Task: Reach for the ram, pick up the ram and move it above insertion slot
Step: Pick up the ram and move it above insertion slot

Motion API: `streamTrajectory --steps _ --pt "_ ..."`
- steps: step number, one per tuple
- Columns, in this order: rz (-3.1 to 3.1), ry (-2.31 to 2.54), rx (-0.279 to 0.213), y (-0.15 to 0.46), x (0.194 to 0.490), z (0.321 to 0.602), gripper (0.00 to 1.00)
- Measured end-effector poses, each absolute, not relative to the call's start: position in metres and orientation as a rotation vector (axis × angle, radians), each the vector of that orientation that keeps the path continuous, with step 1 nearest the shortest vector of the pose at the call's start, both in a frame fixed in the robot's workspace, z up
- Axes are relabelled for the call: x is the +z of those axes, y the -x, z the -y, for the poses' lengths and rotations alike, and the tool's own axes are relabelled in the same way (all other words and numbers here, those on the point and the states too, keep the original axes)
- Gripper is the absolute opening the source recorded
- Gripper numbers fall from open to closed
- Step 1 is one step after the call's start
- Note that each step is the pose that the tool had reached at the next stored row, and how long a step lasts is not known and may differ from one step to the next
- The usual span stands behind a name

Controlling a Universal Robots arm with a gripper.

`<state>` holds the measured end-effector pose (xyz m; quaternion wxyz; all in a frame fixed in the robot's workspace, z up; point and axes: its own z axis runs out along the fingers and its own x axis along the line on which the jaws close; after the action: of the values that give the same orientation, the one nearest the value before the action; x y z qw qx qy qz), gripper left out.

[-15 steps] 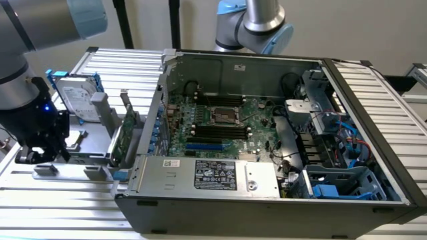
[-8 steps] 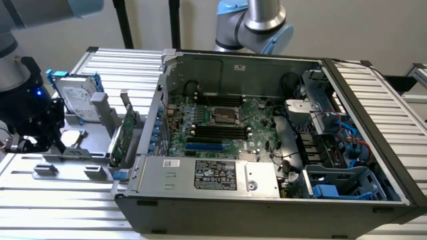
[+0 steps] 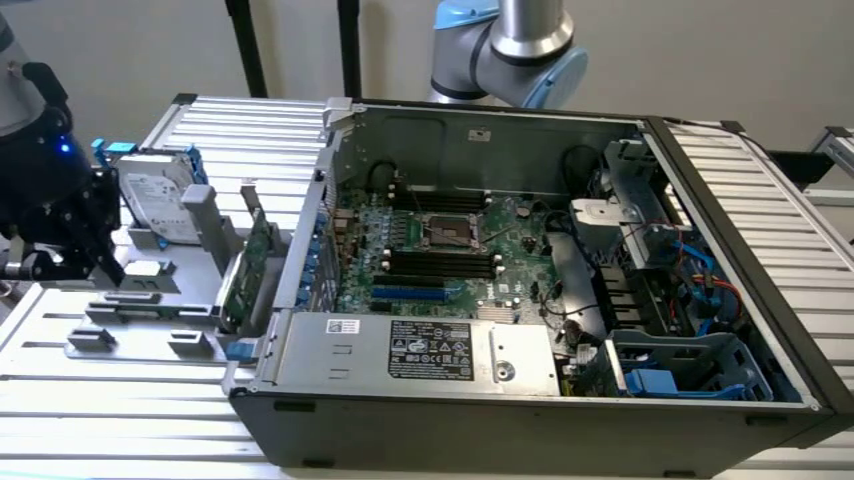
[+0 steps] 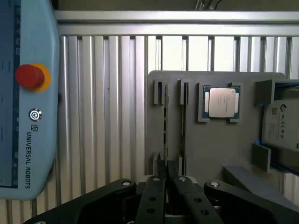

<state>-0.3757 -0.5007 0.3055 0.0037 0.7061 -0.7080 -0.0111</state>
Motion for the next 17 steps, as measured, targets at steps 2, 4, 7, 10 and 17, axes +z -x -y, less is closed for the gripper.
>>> streamTrajectory --steps 2,4,7,10,17 --pt "2.212 -2.221 -0.036 0.374 0.311 0.501 0.13" --pt "2.207 -2.228 -0.038 0.372 0.316 0.501 0.13" --pt "2.203 -2.237 -0.042 0.368 0.323 0.501 0.13" --pt "2.201 -2.243 -0.045 0.362 0.329 0.501 0.13" --pt "2.199 -2.251 -0.052 0.344 0.348 0.501 0.13"
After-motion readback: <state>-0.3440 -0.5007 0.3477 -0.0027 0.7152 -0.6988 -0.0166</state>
